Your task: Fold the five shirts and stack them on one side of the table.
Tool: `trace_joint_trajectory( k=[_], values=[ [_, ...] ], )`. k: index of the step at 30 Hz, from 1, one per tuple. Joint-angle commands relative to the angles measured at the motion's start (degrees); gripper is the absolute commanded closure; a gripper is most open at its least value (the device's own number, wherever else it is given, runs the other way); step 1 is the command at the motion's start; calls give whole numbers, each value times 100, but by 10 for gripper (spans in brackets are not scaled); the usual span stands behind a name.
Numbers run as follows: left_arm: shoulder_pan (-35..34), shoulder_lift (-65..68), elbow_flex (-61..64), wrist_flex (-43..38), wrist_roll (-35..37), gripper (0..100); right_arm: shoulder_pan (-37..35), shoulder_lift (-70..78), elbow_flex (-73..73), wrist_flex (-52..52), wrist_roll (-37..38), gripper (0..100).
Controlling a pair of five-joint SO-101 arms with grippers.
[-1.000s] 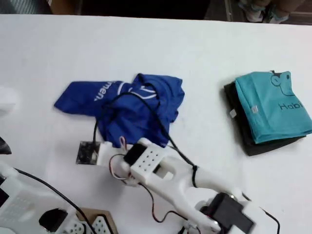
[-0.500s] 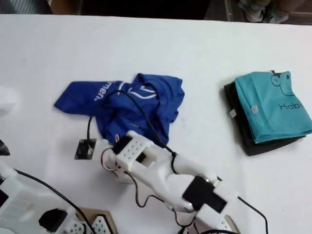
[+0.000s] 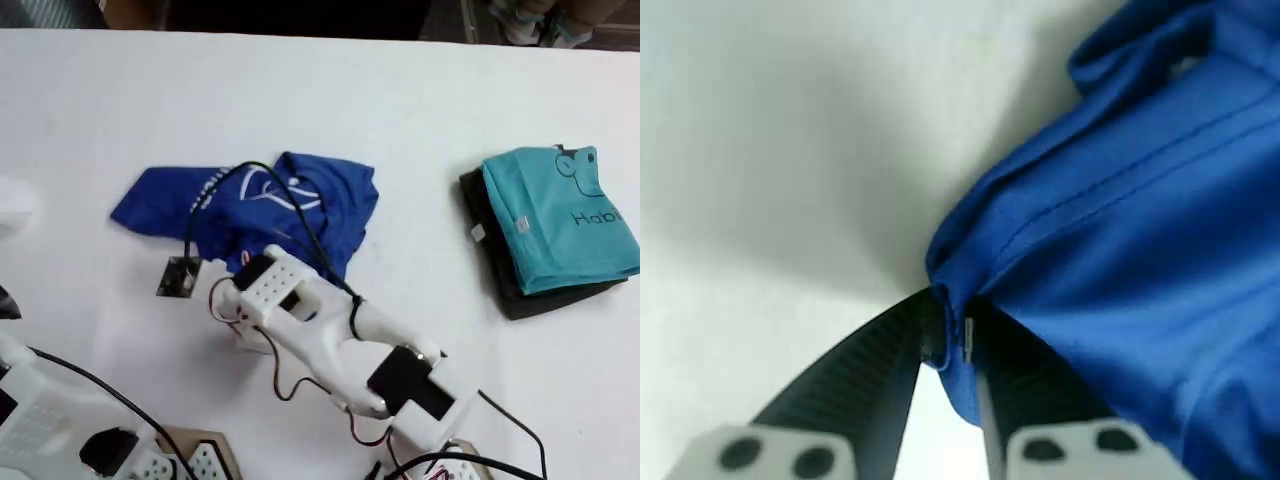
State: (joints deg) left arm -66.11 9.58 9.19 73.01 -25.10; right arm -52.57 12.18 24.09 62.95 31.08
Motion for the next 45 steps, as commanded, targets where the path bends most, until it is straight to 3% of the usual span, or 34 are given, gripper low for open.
trace_joint_trajectory(
  k=[1,8,15,22,26,32,38,41,45],
  values=[
    [-53,-70,-31,53,-26,740,215,-796,-97,189,202,978],
    [404,-79,-40,448,-26,740,1446,-3125,-105,637,1064,978],
    [1802,-88,-75,809,-9,740,2246,-4655,-273,734,1143,978],
    [3244,-97,-251,1055,-9,740,3793,-4725,-237,-321,1143,978],
    [3710,-97,-963,1556,9,740,4532,-4664,-237,-1068,1143,978],
    [3956,-88,-2334,2330,35,740,4664,-4470,-273,-1587,1134,978],
    [4914,-79,-2378,2875,308,740,4558,-4066,-237,-1745,1099,978],
    [5398,-26,-2343,2655,668,740,4541,-3741,-246,-1833,1099,978],
    [5644,185,-1648,1538,712,740,4549,-3424,-255,-2097,1116,978]
  ],
)
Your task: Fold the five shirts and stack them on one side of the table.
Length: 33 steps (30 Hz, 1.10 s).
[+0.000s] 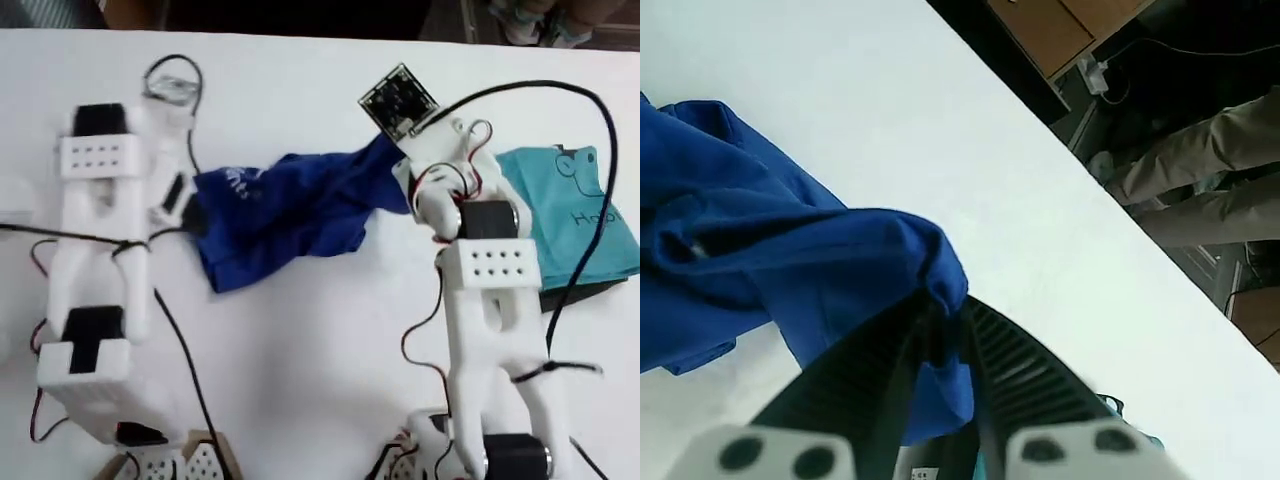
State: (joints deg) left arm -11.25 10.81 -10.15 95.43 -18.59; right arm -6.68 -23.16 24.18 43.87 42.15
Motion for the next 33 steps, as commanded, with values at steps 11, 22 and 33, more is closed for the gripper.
trace_joint_trajectory(
  k=[11,22,33],
  values=[
    [176,1090,1349,-2998,53,740,-40,233,-281,-356,35,978],
    [193,1319,1235,-3051,105,980,-40,233,-281,-365,0,978],
    [105,615,242,-1934,299,974,-40,242,-273,-365,-9,978]
  ],
)
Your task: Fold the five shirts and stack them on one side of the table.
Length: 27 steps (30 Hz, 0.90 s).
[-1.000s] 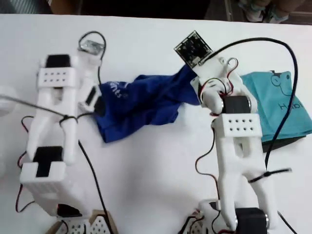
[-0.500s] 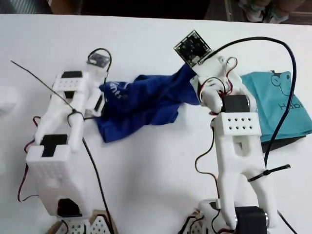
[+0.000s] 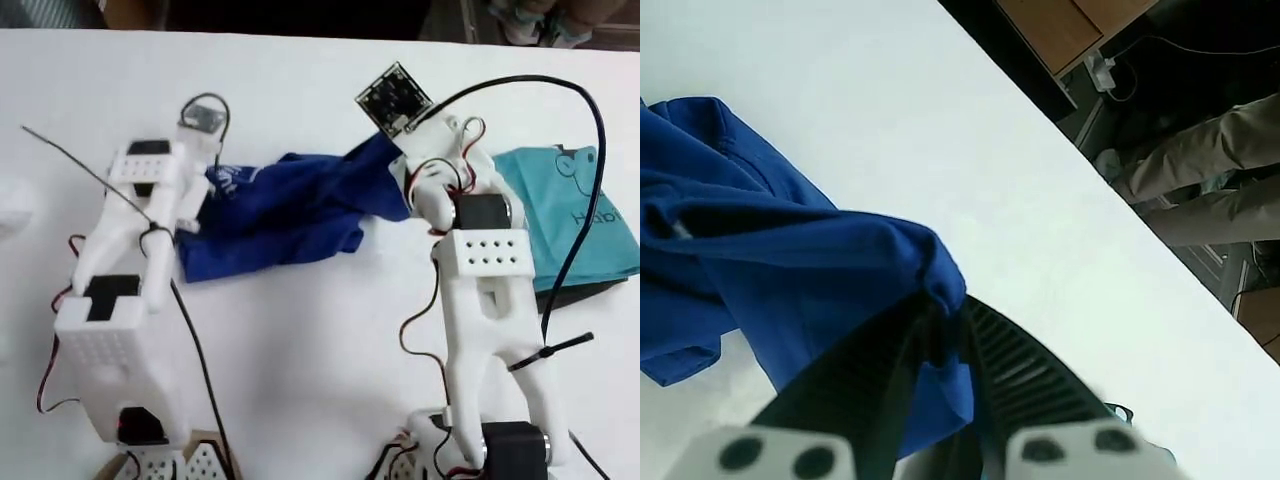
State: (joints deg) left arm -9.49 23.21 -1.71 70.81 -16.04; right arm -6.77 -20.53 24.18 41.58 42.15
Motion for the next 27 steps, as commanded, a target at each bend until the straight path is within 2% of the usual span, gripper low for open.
trace_joint_trajectory(
  k=[1,6,12,16,20,27],
  values=[
    [-79,-765,-769,765,35,974,-31,-22,-273,-136,-9,978],
    [-281,-1363,-1455,1846,26,974,-40,-22,-273,-136,-9,978],
    [-791,-1477,-1429,2462,0,969,-136,-22,-246,-136,-9,978],
    [-853,-1284,-620,2374,-484,899,-374,-22,-158,-136,-9,978],
    [-985,-1143,127,1785,-686,788,-462,-22,-149,-136,-9,978],
    [-1108,-1363,259,1793,-712,782,-453,-22,-149,-136,0,978]
  ],
)
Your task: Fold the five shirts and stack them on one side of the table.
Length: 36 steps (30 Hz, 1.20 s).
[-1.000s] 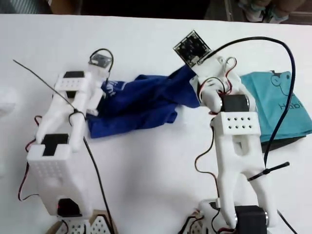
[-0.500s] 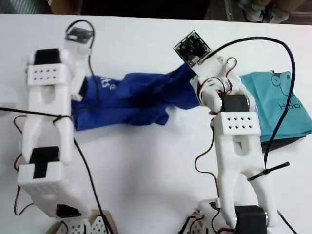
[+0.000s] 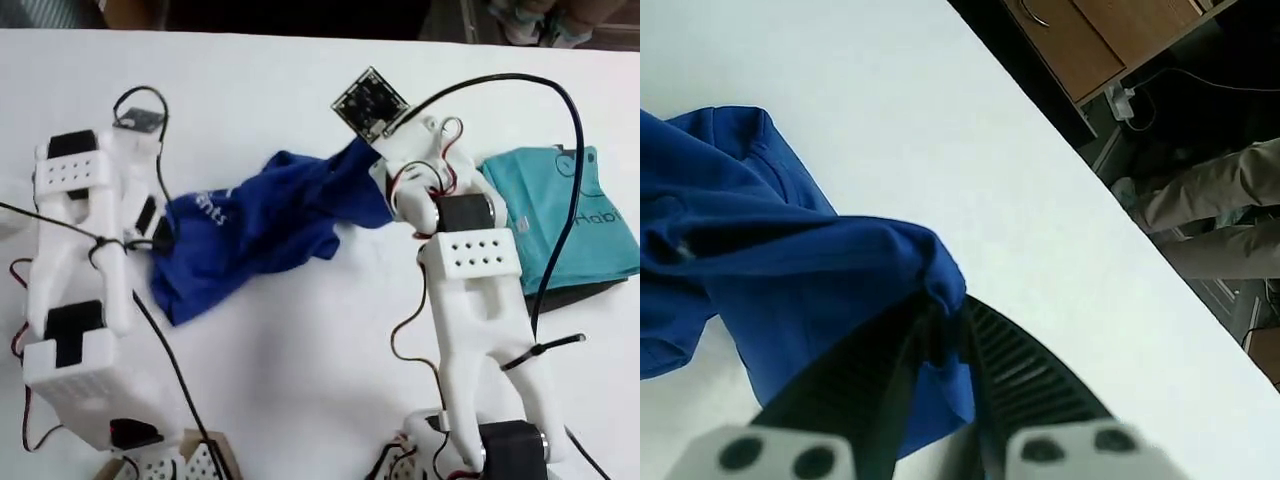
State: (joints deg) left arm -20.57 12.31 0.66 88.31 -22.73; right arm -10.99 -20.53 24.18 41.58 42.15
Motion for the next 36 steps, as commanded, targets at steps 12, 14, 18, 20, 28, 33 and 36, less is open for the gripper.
trace_joint_trajectory(
  k=[12,14,18,20,28,33,36],
  values=[
    [1073,-360,848,-862,-62,782,4,-22,-176,-136,18,978],
    [1037,-360,980,-1178,-123,782,4,-22,-176,-136,18,978],
    [879,-352,1305,-1609,-501,782,4,-22,-176,-136,26,978],
    [756,-352,1455,-1741,-615,782,4,-22,-176,-136,26,978],
    [440,-352,1596,-1820,-747,783,-31,-22,-158,-136,26,978],
    [431,-352,1587,-1820,-756,812,-31,-22,-158,-136,26,978],
    [431,-360,1587,-1820,-756,823,-31,-22,-158,-136,26,978]
  ],
)
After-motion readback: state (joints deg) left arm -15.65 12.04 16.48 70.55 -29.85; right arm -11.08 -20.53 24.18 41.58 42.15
